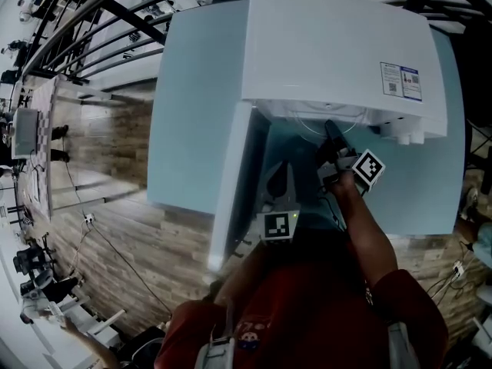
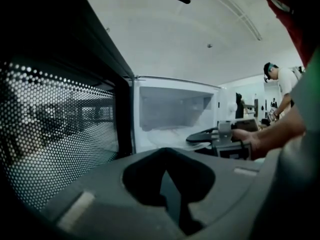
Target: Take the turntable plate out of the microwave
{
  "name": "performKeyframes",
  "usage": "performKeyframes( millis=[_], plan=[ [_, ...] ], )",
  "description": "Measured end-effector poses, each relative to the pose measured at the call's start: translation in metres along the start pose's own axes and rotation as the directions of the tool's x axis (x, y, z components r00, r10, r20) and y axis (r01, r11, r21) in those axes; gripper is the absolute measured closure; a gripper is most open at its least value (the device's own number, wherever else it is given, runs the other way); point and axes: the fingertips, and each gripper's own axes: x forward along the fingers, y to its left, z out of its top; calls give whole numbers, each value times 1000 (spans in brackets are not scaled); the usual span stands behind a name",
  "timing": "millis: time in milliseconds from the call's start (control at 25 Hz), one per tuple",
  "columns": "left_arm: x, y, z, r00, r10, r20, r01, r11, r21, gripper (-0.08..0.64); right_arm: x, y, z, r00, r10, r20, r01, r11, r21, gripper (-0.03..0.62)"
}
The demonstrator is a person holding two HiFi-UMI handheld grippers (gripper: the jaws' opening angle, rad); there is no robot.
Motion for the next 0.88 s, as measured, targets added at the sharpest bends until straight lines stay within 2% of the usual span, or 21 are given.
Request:
performKeyframes(
  millis=[600, 880],
  plan=[
    [-28, 6, 11, 999, 8, 36, -8, 1000, 13, 564, -39, 3, -26, 999, 23, -38, -24, 999, -26, 569],
    [-51, 7, 13, 998, -1, 62, 2, 1000, -4, 563, -64, 4, -41, 999, 30, -44, -32, 999, -35, 569]
  ],
)
